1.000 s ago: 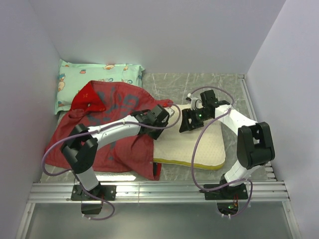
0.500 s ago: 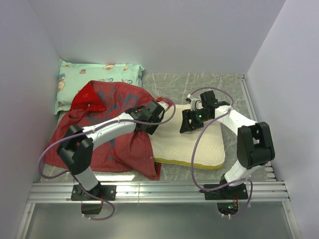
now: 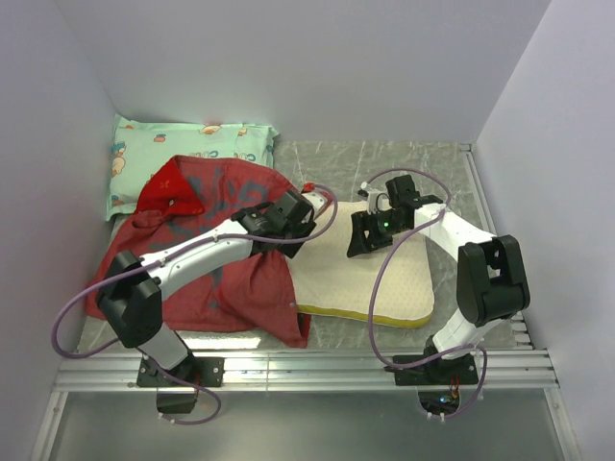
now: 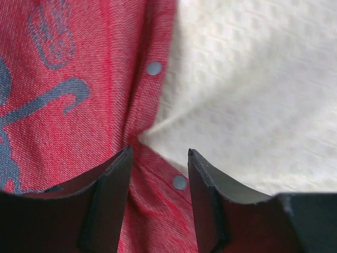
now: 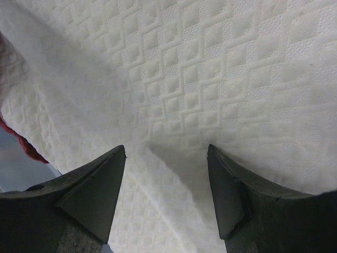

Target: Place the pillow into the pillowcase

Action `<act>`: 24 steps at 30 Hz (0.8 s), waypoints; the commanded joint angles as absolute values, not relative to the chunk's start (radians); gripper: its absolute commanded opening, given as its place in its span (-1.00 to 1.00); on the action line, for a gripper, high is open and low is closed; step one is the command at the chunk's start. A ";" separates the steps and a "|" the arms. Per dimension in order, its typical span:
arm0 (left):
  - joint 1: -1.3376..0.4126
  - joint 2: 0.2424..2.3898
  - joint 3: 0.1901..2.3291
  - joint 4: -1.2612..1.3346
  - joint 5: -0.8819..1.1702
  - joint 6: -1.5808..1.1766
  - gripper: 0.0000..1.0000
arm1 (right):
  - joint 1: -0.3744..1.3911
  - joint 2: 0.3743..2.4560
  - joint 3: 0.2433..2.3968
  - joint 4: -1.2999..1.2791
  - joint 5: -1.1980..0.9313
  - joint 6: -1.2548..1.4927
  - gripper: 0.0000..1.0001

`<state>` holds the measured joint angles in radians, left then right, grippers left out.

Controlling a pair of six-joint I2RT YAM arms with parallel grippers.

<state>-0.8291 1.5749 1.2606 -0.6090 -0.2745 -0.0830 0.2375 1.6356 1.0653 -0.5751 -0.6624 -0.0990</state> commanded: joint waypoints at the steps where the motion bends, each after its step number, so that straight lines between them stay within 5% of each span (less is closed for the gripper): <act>1: -0.784 1.600 1.243 -0.601 -0.279 -0.094 0.04 | 0.239 1.635 1.054 -0.611 -0.661 -0.117 0.42; 11: -0.729 1.629 1.218 -0.571 -0.304 -0.064 -0.13 | 0.238 1.644 1.055 -0.615 -0.670 -0.117 0.42; 13: -0.729 1.655 1.215 -0.561 -0.284 -0.075 -0.35 | 0.239 1.647 1.055 -0.617 -0.673 -0.117 0.41; 15: -0.727 1.677 1.238 -0.569 -0.250 -0.087 -0.94 | 0.239 1.649 1.057 -0.618 -0.680 -0.118 0.40; 16: -0.727 1.686 1.250 -0.572 -0.188 -0.094 -0.99 | 0.239 1.648 1.057 -0.618 -0.689 -0.123 0.35; 24: -0.851 1.644 1.438 -0.471 0.217 -0.095 -0.99 | 0.241 1.654 1.040 -0.588 -0.853 -0.111 0.09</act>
